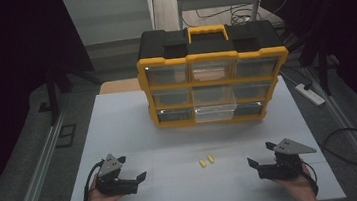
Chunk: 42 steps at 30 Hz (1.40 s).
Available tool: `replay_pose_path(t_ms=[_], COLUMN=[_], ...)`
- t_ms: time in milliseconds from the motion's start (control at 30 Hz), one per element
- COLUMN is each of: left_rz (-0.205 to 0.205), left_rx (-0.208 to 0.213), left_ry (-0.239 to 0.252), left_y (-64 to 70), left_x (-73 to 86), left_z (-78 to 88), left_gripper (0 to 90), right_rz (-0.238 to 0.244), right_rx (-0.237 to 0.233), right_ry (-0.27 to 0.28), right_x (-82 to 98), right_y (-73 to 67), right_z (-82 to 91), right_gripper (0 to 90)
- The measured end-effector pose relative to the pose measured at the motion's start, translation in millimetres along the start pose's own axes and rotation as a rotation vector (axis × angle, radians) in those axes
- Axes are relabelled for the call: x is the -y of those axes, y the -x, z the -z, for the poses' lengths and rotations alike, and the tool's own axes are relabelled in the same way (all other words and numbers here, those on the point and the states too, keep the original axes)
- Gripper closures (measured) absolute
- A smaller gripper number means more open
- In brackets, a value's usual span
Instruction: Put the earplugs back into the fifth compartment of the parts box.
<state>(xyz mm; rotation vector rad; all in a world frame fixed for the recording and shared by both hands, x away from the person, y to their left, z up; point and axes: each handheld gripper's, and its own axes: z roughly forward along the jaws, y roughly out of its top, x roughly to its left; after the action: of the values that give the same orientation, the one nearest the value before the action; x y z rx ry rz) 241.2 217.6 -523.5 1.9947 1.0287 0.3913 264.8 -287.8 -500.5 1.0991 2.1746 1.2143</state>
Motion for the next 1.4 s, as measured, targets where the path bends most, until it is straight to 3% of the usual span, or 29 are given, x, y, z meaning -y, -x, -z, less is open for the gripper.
replay_pose_path(t_ms=[200, 567, 900, 1400], left_rz=[0.012, -0.006, -0.013, -0.028], left_rx=[-0.010, -0.026, -0.012, -0.010], left_ry=[0.004, -0.010, -0.002, -0.015], left_y=[-1.2, 3.2, 6.4, 7.9], left_x=[-2.5, -0.7, -0.9, -2.2], left_z=[-0.8, -2.2, -1.1, -5.7], left_gripper=[4.1, 4.2, 4.3, 4.3], right_rz=[0.008, 0.016, 0.077, 0.173], right_rx=[-0.008, -0.050, -0.091, -0.177], right_ry=[-0.010, 0.015, -0.002, -0.087], right_x=[2.7, -0.7, -12.0, -30.1], right_y=[-1.6, -2.5, -16.3, -40.5], right_z=[0.9, 1.7, -7.3, -34.8], right_gripper=[11.3, 12.2, 13.0, 15.3])
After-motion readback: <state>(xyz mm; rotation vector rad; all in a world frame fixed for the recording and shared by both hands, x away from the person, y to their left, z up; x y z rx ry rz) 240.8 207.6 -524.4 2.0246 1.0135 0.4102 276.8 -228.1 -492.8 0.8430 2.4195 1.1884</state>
